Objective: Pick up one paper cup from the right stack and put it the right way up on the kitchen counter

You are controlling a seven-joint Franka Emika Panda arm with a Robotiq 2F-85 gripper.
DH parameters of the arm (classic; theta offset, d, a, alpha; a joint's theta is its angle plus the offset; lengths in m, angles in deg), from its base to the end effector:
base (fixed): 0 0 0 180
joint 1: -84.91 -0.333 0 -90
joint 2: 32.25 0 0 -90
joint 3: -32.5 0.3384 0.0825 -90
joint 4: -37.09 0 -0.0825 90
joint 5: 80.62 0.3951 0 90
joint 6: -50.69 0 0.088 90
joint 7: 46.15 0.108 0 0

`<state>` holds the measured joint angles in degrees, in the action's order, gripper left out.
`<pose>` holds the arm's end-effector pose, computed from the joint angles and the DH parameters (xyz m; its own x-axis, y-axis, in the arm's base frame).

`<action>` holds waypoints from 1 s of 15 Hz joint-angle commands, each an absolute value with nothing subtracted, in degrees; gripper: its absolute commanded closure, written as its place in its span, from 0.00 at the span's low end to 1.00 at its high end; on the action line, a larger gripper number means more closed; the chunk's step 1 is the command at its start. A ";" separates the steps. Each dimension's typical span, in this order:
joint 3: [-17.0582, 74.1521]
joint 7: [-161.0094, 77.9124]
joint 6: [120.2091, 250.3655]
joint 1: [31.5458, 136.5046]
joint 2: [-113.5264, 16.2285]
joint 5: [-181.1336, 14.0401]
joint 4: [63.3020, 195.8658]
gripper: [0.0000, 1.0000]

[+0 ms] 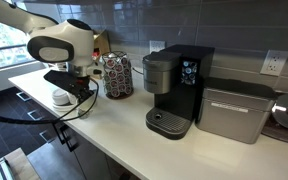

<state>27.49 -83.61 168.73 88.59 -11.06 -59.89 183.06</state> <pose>0.4011 -0.0419 0.4061 0.9510 0.2996 0.0764 0.3071 -0.8872 -0.3444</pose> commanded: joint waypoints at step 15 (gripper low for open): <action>31.89 -78.81 179.88 80.73 -13.41 -82.37 184.30 0.90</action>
